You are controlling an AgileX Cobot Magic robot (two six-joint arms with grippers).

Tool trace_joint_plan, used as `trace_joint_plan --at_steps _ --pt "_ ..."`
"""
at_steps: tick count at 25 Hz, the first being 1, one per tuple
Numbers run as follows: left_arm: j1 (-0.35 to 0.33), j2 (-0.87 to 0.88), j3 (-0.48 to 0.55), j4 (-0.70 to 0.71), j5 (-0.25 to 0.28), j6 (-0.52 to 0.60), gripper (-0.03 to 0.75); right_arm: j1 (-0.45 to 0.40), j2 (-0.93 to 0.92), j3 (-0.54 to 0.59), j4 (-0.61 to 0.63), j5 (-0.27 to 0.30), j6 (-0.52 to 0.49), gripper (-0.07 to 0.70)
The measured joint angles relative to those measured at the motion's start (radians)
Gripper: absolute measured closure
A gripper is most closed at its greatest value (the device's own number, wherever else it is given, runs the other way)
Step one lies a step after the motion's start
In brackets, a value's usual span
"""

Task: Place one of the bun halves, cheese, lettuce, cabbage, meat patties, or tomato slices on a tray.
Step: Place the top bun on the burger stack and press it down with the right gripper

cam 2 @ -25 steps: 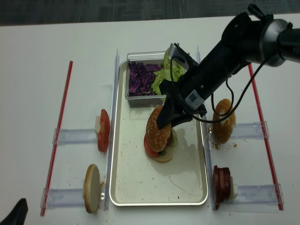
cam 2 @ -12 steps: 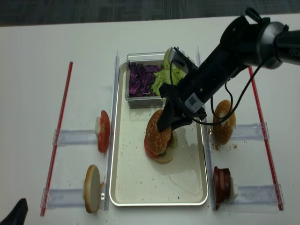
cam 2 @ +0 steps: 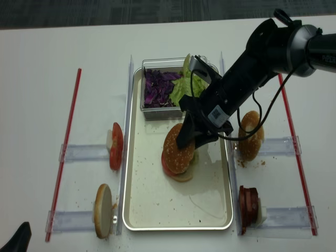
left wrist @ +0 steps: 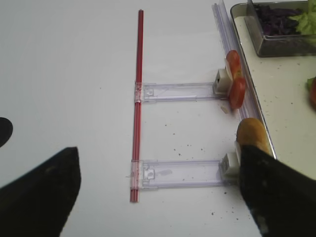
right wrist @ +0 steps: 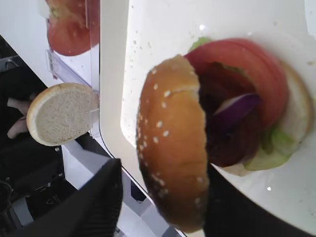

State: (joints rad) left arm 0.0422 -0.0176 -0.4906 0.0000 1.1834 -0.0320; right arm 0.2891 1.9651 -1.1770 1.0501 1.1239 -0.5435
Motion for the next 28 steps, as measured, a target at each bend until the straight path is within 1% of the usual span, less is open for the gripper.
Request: trace_joint_plan --at_steps 2,5,8,14,21,28 --pt "0.000 0.000 0.000 0.000 0.000 0.000 0.118 0.000 0.000 0.000 -0.006 0.004 0.000 0.216" --pt "0.000 0.000 0.000 0.000 0.000 0.000 0.118 0.000 0.000 0.000 -0.020 0.013 0.000 0.117" --pt "0.000 0.000 0.000 0.000 0.000 0.000 0.118 0.000 0.000 0.000 -0.038 0.017 0.000 0.072" --pt "0.000 0.000 0.000 0.000 0.000 0.000 0.118 0.000 0.000 0.000 -0.070 0.019 0.008 0.059" --pt "0.000 0.000 0.000 0.000 0.000 0.000 0.118 0.000 0.000 0.000 -0.074 0.019 0.019 0.059" --pt "0.000 0.000 0.000 0.000 0.000 0.000 0.118 -0.002 -0.002 0.000 -0.076 0.002 0.021 0.059"
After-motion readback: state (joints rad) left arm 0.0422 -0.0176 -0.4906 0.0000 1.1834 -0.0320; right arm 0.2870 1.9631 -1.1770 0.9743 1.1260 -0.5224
